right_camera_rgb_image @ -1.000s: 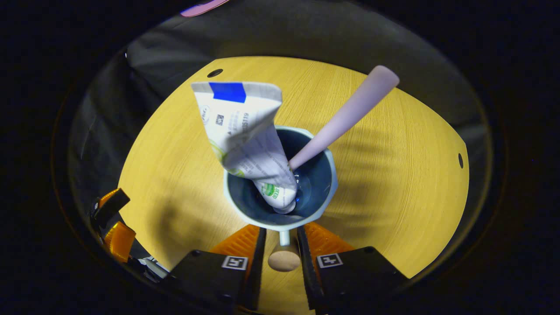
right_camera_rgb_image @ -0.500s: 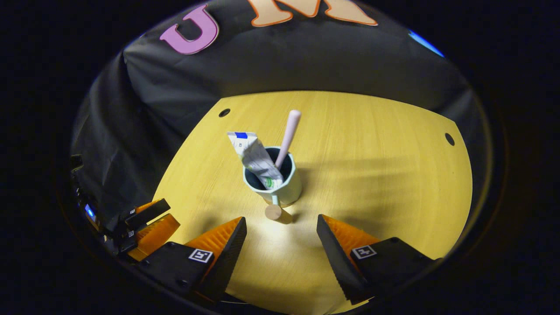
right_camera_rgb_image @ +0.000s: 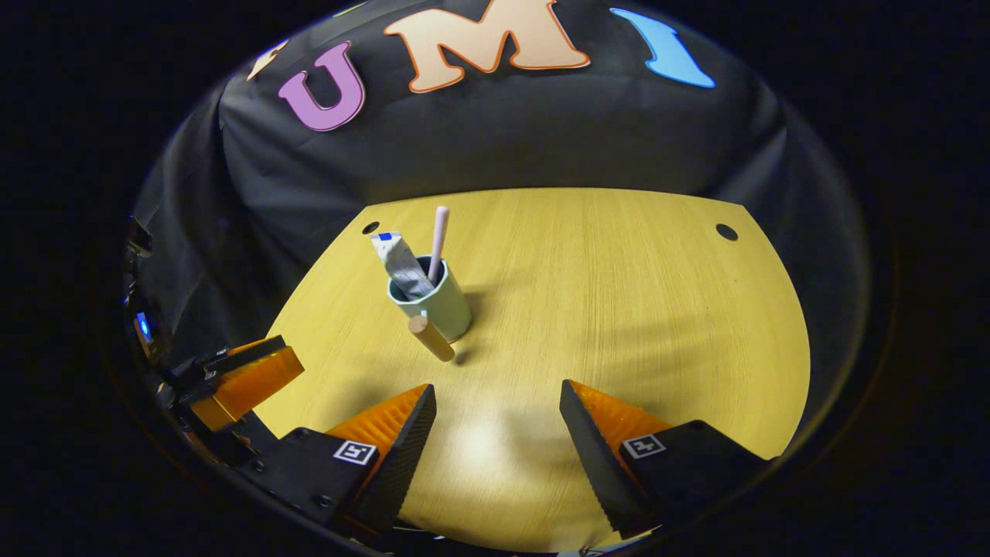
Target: Put the toothbrush and toothpaste on the desktop into the cup, then pick up the cup and place it on the coaster on the desktop.
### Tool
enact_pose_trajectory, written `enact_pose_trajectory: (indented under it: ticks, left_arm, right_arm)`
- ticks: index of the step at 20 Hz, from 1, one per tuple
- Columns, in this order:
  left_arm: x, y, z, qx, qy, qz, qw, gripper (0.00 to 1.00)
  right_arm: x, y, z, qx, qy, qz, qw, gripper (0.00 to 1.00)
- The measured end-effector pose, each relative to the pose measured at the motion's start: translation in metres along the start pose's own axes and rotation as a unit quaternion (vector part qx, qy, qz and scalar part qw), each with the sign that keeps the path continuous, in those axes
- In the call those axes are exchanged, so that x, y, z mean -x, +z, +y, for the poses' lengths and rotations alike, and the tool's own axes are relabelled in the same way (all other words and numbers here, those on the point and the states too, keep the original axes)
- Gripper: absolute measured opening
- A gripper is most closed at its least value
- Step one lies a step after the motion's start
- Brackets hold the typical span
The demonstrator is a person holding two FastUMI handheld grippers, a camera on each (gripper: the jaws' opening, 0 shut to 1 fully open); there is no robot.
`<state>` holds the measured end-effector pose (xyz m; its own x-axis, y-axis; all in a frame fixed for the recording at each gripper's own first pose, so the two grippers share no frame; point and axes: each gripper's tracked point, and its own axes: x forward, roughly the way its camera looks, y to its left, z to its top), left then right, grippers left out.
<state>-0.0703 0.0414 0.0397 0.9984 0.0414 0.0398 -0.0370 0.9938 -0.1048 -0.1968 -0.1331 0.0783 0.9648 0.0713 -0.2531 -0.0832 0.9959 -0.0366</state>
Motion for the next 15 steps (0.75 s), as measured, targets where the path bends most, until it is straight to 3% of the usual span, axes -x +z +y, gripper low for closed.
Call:
enact_pose_trajectory:
  ticks: [5,10,15]
  left_arm:
    - [-0.004,-0.008,-0.013,-0.002,-0.008,0.007,1.0,0.95]
    - [-0.008,-0.015,-0.028,0.002,-0.024,0.018,1.0,0.95]
    - [-0.014,-0.017,-0.036,-0.011,-0.035,0.027,0.999,0.95]
  right_arm:
    - [0.022,-0.037,-0.05,-0.021,-0.022,0.0,1.0,0.99]
    - [0.048,-0.04,-0.084,-0.034,-0.039,-0.008,0.999,0.99]
    - [0.056,-0.038,-0.094,-0.049,-0.052,-0.017,0.997,0.94]
